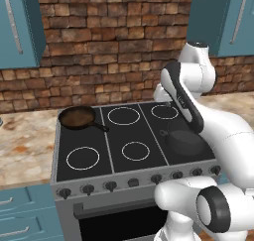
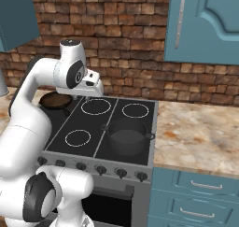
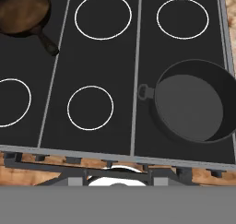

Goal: Move the pot and pan from the stove into the sink.

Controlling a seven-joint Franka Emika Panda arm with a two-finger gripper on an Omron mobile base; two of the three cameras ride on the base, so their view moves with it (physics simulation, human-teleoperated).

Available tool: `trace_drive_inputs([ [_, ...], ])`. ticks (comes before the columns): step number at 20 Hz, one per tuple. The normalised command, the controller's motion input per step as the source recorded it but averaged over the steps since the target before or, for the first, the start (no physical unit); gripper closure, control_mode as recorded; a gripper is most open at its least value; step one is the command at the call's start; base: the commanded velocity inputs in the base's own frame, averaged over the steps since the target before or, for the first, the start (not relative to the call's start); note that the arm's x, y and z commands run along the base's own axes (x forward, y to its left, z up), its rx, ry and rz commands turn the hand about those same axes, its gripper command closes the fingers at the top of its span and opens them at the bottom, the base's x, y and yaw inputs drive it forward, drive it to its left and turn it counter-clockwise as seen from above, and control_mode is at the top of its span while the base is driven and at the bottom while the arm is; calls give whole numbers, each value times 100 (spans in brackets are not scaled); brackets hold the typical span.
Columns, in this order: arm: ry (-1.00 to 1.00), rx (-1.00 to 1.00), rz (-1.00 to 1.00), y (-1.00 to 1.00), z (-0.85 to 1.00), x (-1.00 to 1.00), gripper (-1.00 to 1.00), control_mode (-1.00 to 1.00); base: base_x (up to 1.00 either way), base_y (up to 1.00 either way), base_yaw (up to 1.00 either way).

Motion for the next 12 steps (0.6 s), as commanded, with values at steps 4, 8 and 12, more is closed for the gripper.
trace_drive_inputs([
  [4, 2, 1, -3, -14, -4, -3, -100, -100, 0, 0, 0],
  [8, 6, 0, -8, -22, -11, -1, -100, -100, 0, 0, 0],
  [12, 3, 2, -15, -55, -17, -18, -100, -100, 0, 0, 0],
])
